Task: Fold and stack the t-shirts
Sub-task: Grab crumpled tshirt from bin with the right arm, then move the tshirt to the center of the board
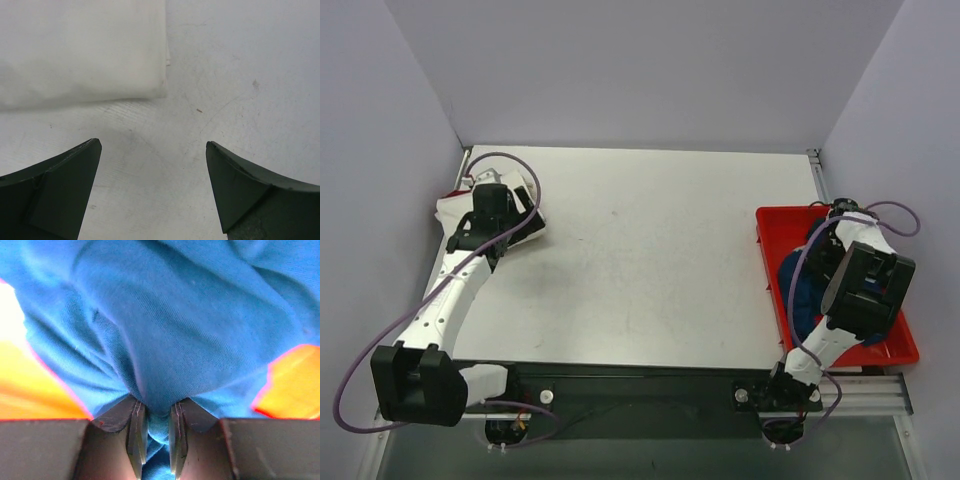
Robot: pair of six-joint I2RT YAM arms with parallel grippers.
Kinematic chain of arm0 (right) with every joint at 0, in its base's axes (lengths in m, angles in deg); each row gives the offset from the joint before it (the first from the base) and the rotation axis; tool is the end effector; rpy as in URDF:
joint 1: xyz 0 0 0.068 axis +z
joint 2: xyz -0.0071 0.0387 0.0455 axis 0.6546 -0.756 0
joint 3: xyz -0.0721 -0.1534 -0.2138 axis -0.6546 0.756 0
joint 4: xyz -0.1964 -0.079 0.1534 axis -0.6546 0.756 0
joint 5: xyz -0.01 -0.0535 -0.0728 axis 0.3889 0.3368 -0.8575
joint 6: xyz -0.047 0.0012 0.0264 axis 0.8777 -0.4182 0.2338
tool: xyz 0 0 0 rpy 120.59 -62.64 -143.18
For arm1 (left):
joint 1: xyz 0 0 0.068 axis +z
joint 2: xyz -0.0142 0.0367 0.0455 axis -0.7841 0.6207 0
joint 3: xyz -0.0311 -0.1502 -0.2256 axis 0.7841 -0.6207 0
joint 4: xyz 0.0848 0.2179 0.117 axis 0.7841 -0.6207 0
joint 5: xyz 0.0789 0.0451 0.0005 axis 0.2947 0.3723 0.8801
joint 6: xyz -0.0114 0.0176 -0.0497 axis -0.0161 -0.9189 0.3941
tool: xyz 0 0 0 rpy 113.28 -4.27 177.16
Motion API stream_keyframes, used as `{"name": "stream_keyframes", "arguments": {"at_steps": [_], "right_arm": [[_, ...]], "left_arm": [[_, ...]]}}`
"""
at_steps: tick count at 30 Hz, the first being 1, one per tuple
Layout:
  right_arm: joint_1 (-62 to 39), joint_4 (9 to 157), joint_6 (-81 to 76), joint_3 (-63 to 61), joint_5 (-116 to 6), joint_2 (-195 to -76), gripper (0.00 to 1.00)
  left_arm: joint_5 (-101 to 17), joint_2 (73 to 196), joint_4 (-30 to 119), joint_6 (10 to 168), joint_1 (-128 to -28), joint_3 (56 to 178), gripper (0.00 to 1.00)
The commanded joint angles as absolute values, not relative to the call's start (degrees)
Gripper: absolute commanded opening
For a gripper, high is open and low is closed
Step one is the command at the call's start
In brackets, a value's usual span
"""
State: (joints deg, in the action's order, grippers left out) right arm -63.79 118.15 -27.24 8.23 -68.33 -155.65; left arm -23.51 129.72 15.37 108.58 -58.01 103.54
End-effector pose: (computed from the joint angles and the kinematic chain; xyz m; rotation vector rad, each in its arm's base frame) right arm 0.3150 -0.1367 0.1769 1.2978 2.4854 -0.0966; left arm 0.2697 -0.0237 0.3006 -0.5669 2.1722 -0.1454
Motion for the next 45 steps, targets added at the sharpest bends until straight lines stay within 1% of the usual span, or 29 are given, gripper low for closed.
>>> {"name": "stream_keyframes", "arguments": {"at_steps": [1, 3, 7, 8, 10, 12, 13, 14, 15, 17, 18, 20, 21, 22, 24, 25, 27, 30, 31, 32, 33, 34, 35, 36, 37, 38, 41, 44, 45], "right_arm": [[-63.1, 121.1, -27.8, 3.6, -67.9, -144.5, 0.00], [-61.8, 121.8, -27.9, 1.8, -67.9, -140.6, 0.00], [-54.4, 124.4, -27.3, -6.5, -72.6, -131.3, 0.00], [-50.4, 125.4, -27.4, -7.8, -73.5, -130.0, 0.00], [-46.4, 125.9, -27.5, -11.4, -76.5, -126.5, 0.00], [-38.5, 125.9, -27.9, -13.6, -78.6, -123.7, 0.00], [-32.1, 125.5, -27.9, -16.0, -80.3, -123.1, 0.00], [-32.0, 125.3, -27.9, -17.4, -81.0, -122.7, 0.00], [-25.4, 125.3, -27.8, -18.8, -82.1, -122.6, 0.00], [-19.1, 124.7, -27.4, -23.9, -83.6, -123.2, 0.00], [-12.1, 124.6, -27.3, -25.6, -85.1, -124.6, 0.00], [-5.5, 124.2, -26.2, -30.3, -86.9, -126.7, 0.00], [-2.4, 124.1, -25.8, -35.5, -87.8, -129.3, 0.00], [3.3, 124.1, -25.2, -38.1, -88.7, -130.7, 0.00], [7.4, 124.1, -25.4, -44.3, -90.4, -134.1, 0.00], [10.0, 124.1, -26.0, -45.4, -90.0, -134.9, 0.00], [11.5, 124.0, -28.0, -46.0, -89.0, -136.1, 0.00], [11.6, 123.9, -31.3, -40.9, -90.1, -134.3, 0.00], [11.4, 124.0, -32.2, -34.4, -92.3, -133.4, 0.10], [9.5, 123.9, -33.1, -30.9, -93.0, -132.1, 0.21], [8.1, 124.2, -37.8, -26.3, -92.9, -129.7, 0.37], [5.3, 125.3, -40.8, -17.9, -88.8, -128.1, 0.60], [-0.1, 125.6, -44.2, -12.3, -86.8, -126.4, 0.65], [-2.2, 125.7, -48.1, -7.4, -85.1, -122.7, 0.68], [-3.2, 125.7, -48.7, 1.3, -84.7, -121.0, 0.71], [-3.8, 125.8, -48.6, 4.9, -85.2, -118.0, 0.73], [-3.8, 126.8, -46.7, 14.3, -82.7, -114.8, 0.73], [-3.8, 127.3, -44.8, 20.4, -78.5, -111.7, 0.72], [-4.0, 127.2, -44.4, 21.3, -77.5, -111.5, 0.71]], "left_arm": [[-24.7, 125.0, 16.5, 110.9, -56.7, 102.3, 0.97], [-25.0, 123.5, 15.6, 111.6, -56.6, 101.4, 0.97], [-27.0, 118.1, 10.5, 112.4, -56.6, 99.3, 0.97], [-27.2, 116.8, 9.4, 112.3, -56.5, 99.1, 0.97], [-27.6, 112.6, 6.2, 111.8, -56.6, 97.7, 0.97], [-27.6, 108.2, 3.0, 110.9, -56.5, 96.6, 0.97], [-27.5, 106.7, 1.9, 110.1, -56.4, 95.7, 0.97], [-27.6, 105.4, 0.8, 109.8, -56.4, 95.5, 0.97], [-27.6, 103.0, -1.5, 109.4, -56.4, 95.3, 0.97], [-27.4, 100.6, -3.7, 108.8, -56.4, 95.2, 0.97], [-27.2, 98.5, -5.4, 108.3, -56.4, 95.1, 0.97], [-27.0, 96.4, -6.9, 107.9, -56.4, 95.3, 0.97], [-27.3, 94.8, -7.8, 108.3, -56.3, 95.5, 0.97], [-27.8, 94.1, -8.0, 108.1, -56.3, 95.6, 0.97], [-28.0, 92.7, -9.2, 108.1, -56.4, 96.0, 0.97], [-27.9, 92.6, -9.5, 108.1, -56.4, 96.4, 0.96], [-28.3, 92.4, -9.7, 107.3, -56.4, 97.7, 0.96], [-29.5, 93.7, -10.2, 106.2, -56.4, 98.6, 0.94], [-30.2, 94.2, -10.2, 105.9, -56.4, 99.0, 0.94], [-31.0, 94.7, -10.4, 106.0, -56.4, 99.0, 0.93], [-33.2, 95.6, -10.4, 106.2, -56.5, 98.8, 0.92], [-33.9, 95.7, -10.4, 106.4, -56.5, 97.9, 0.91], [-35.5, 95.9, -10.3, 106.9, -56.6, 97.2, 0.89], [-36.9, 95.6, -10.2, 107.3, -56.7, 96.5, 0.89], [-37.4, 95.3, -10.2, 107.5, -56.9, 95.6, 0.89], [-38.7, 94.7, -10.1, 108.0, -57.3, 93.6, 0.88], [-40.8, 93.9, -9.3, 109.4, -57.8, 89.3, 0.86], [-42.7, 94.1, -5.4, 111.5, -59.4, 85.9, 0.83], [-42.8, 94.9, -5.0, 111.6, -60.1, 86.1, 0.82]]}}
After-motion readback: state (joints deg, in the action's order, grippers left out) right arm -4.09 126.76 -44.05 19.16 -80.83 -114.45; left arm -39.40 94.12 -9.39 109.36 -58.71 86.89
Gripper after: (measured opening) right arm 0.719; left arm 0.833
